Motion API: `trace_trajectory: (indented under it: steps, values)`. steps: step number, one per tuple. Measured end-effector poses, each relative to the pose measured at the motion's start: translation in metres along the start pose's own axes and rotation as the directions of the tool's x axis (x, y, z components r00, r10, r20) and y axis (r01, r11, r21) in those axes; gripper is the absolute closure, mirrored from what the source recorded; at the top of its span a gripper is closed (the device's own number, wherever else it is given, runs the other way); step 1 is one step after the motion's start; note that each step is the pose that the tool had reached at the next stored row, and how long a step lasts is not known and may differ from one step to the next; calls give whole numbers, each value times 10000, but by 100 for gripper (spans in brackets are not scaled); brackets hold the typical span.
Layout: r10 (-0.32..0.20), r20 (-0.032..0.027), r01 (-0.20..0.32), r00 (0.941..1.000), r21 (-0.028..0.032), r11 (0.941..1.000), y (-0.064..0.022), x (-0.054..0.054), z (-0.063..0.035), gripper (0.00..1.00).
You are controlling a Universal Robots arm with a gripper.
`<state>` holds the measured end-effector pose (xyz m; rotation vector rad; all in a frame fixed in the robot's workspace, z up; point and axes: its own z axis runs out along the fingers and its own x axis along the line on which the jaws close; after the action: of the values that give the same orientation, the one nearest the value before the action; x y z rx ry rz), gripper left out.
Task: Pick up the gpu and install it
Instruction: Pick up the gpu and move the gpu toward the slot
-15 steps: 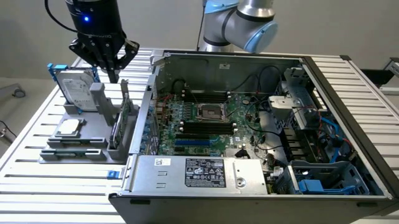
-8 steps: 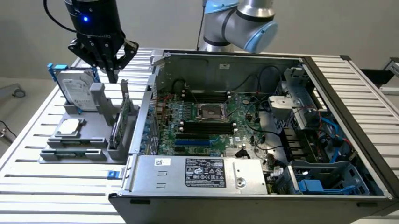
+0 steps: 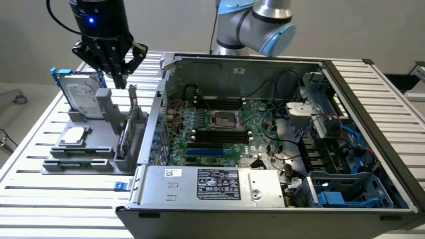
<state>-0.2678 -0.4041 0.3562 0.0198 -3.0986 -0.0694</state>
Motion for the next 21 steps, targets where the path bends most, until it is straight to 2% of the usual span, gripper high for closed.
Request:
trace_trajectory:
  steps: [3,6,7,11,17,21]
  values:
    - [0,0,0,10000,0,10000,0,0,0,70]
    - [0,-2,0,10000,0,10000,0,1,1,64]
    - [2,-11,-2,10000,2,10000,0,7,14,58]
    - [-11,-33,11,10000,2,10000,-32,31,87,58]
    - [-75,-106,75,9999,0,10000,-145,30,191,58]
    - [-135,-134,135,9998,-3,9999,-218,28,260,58]
